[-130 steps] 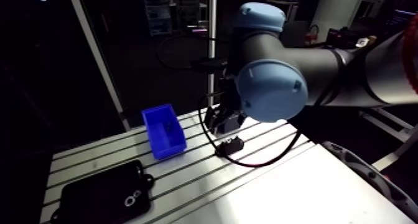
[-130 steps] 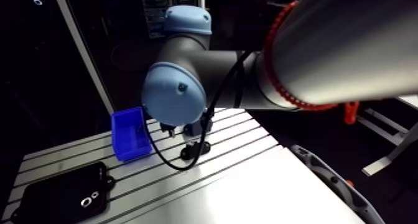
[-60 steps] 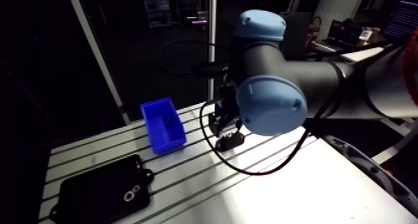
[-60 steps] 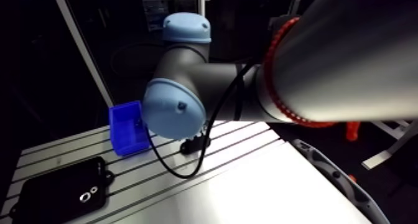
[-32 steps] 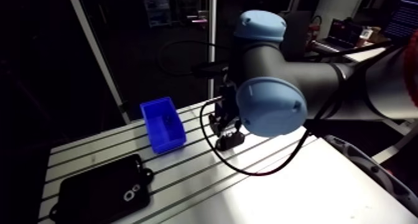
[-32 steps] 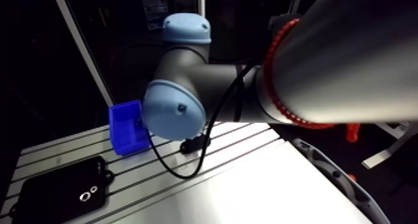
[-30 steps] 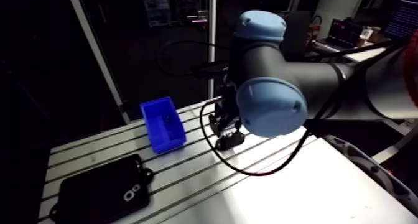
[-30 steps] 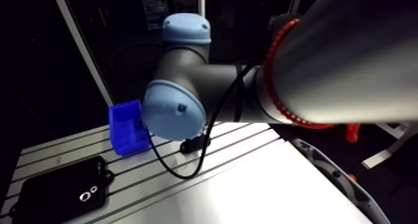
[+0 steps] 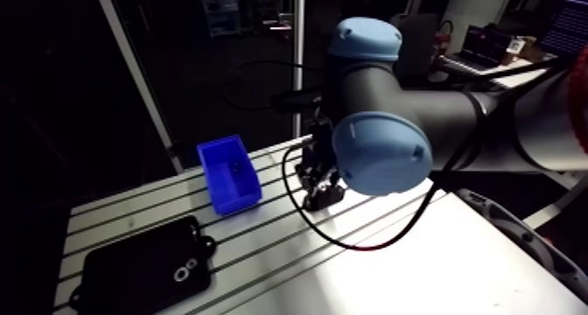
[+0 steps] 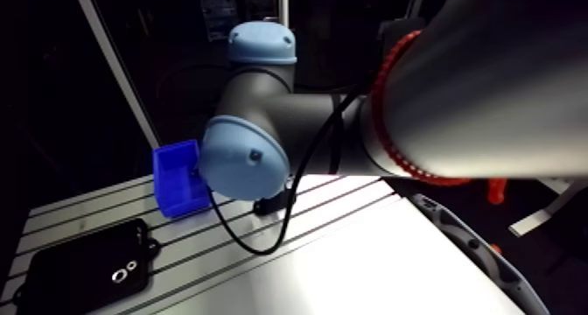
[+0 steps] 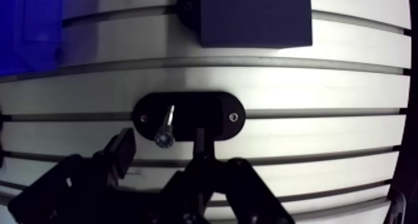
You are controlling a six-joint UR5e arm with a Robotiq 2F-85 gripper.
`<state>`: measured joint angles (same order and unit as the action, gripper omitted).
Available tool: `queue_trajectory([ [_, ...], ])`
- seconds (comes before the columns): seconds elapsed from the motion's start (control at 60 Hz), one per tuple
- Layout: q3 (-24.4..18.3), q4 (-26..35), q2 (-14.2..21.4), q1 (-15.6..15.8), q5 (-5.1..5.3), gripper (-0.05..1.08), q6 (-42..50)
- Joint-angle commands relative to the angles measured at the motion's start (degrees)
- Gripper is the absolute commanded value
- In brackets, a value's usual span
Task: Pick up the M10 bolt and insert it into the hole until fully seated.
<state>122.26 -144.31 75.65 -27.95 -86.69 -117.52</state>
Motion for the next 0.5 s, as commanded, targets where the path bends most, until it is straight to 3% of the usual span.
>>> queue_trajectory([
  [0.017,0.1,-0.1,0.0,0.0,-0.02,0.44,-0.2],
  [0.5,0.1,-0.2,-0.4,-0.1,-0.1,0.53,-0.1],
])
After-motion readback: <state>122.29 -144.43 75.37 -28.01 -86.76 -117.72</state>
